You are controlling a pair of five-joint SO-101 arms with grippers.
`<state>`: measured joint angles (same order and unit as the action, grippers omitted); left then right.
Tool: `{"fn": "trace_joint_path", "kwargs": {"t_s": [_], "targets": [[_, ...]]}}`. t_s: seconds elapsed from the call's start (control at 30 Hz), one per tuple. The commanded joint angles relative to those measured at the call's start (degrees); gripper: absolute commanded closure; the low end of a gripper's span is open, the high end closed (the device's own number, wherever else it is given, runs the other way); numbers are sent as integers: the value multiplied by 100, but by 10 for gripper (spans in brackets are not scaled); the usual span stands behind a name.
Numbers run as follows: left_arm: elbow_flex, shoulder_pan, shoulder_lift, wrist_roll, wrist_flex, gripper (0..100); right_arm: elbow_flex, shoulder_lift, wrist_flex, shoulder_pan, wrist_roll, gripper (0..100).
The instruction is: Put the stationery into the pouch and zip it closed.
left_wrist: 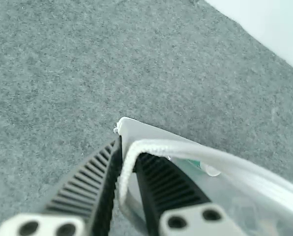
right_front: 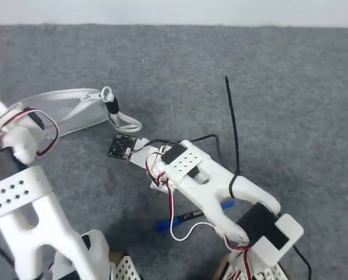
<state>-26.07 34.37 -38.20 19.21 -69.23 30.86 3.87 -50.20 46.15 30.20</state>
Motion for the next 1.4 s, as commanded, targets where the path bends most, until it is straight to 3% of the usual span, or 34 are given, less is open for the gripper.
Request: {"fn": "trace_joint_path", "kwargs": {"t_s": [0.0,0.27,0.63,0.77,0.9,1.2,1.37], "targets": [[22,35,-35,70,211,989,-141,-453,-136,-48,26,888],[22,26,-35,70,211,989,-167,-444,-66,268,18,886],[22,18,-35,70,211,989,-176,356,954,286,26,890],[22,18,-35,70,211,989,-185,462,910,277,35,894],[22,18,-35,70,211,989,-193,462,936,286,62,998],[22,26,-35,62,211,989,-299,-48,382,110,18,993],[22,26,-35,62,211,989,-264,-1244,-48,-119,-914,993]]}}
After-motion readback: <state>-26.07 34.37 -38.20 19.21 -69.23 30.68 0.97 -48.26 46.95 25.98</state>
